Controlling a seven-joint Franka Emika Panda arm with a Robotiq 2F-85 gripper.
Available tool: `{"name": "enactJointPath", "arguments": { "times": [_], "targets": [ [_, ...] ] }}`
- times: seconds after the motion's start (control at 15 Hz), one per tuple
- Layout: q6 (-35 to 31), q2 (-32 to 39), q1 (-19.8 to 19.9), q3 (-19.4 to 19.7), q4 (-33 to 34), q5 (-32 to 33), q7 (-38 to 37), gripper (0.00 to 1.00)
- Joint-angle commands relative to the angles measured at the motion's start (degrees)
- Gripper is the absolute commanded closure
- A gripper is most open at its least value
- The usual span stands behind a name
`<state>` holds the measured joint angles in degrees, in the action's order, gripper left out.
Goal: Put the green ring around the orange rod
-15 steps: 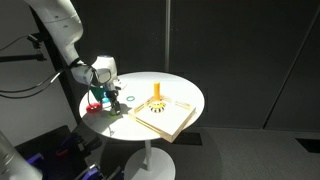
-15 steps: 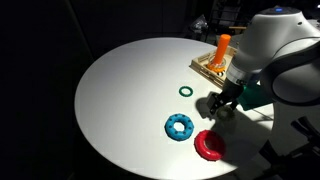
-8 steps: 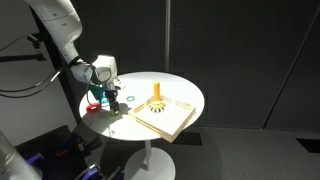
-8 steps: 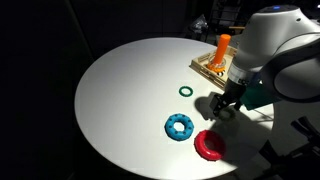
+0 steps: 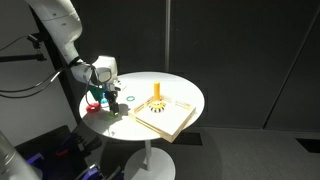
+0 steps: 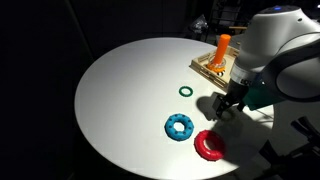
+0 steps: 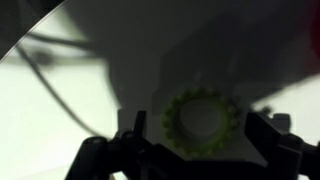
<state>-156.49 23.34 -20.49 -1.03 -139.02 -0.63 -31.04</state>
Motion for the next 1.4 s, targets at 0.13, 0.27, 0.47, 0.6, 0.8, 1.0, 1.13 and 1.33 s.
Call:
{"name": "enactJointPath", "arguments": {
  "times": [0.13,0.27,0.47,0.6,0.8,1.0,1.13,1.33],
  "targets": [
    [-3.2,-1.6,0.6,-0.7,-2.8,-0.5,1.6,0.00],
    [-4.3,-1.5,0.5,-0.7,-3.3,-0.5,1.5,0.00],
    [-6.1,-1.2,0.0,-0.3,-3.8,-0.3,1.3,0.00],
    [-6.8,-1.1,-0.5,0.2,-3.9,0.1,1.0,0.26],
    [-7.5,-1.1,-0.8,0.6,-4.1,0.1,1.0,0.51],
    [-6.2,-2.5,-0.8,0.9,-3.9,0.1,1.0,0.51],
    [-4.7,-3.9,-0.8,1.4,-3.4,0.5,1.0,0.51],
    [-1.1,-6.9,0.5,1.6,-2.4,0.5,1.4,0.51]
  ]
}}
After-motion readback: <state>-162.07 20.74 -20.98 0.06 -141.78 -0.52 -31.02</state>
